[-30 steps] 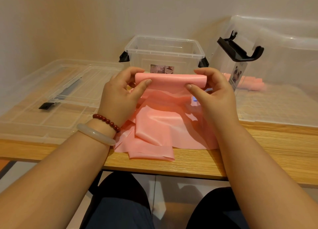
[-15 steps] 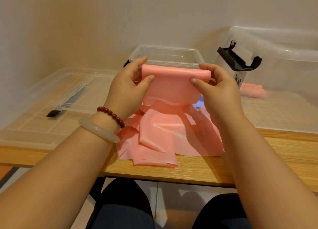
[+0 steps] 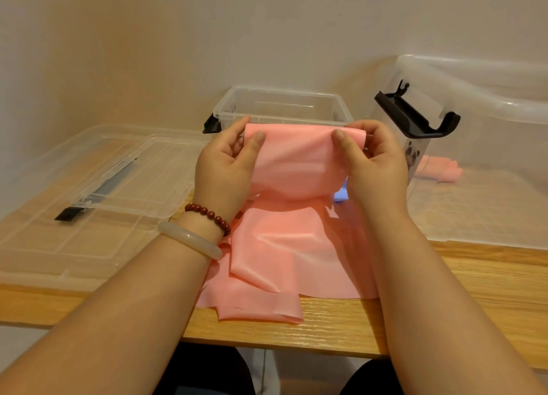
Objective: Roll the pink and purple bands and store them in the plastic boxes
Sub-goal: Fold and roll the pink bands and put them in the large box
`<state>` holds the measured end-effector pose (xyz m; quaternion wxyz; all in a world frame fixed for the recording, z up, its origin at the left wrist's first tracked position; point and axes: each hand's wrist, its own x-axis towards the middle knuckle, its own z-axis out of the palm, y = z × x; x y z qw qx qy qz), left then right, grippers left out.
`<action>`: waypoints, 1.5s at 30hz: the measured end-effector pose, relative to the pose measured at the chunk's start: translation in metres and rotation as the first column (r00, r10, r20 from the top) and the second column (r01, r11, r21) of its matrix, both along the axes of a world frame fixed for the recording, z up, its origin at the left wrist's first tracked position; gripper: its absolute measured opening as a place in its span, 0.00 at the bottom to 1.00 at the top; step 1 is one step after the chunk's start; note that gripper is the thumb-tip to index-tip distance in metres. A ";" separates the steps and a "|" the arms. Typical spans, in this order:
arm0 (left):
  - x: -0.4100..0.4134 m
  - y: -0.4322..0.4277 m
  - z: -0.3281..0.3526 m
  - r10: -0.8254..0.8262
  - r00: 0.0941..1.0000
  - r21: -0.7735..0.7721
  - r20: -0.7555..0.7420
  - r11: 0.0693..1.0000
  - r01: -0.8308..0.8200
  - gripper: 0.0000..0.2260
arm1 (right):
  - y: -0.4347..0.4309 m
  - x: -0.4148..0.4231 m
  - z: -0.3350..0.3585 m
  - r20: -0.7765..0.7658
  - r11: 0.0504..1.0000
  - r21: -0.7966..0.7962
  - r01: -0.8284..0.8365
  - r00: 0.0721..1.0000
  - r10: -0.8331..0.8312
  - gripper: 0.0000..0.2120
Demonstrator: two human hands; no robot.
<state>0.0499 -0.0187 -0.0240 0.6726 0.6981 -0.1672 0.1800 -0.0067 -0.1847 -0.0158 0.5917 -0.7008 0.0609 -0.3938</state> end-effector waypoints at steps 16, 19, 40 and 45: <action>0.000 0.010 -0.002 -0.091 0.996 -0.044 0.022 0.995 0.092 0.06 | -0.002 -0.007 0.000 -0.032 0.998 -0.052 -0.032 0.999 0.031 0.02; 0.001 0.012 -0.003 -0.044 0.999 -0.089 0.012 0.995 0.045 0.05 | -0.002 -0.011 -0.001 -0.010 0.991 -0.067 -0.115 0.993 0.114 0.16; -0.004 0.014 -0.003 -0.162 0.986 -0.111 0.044 0.980 0.166 0.13 | -0.004 -0.008 -0.005 -0.005 0.998 -0.030 -0.061 0.998 0.061 0.07; -0.003 0.014 -0.005 -0.103 0.994 -0.082 0.045 0.991 0.107 0.07 | -0.001 -0.011 -0.003 0.014 0.983 -0.083 -0.161 0.987 0.163 0.18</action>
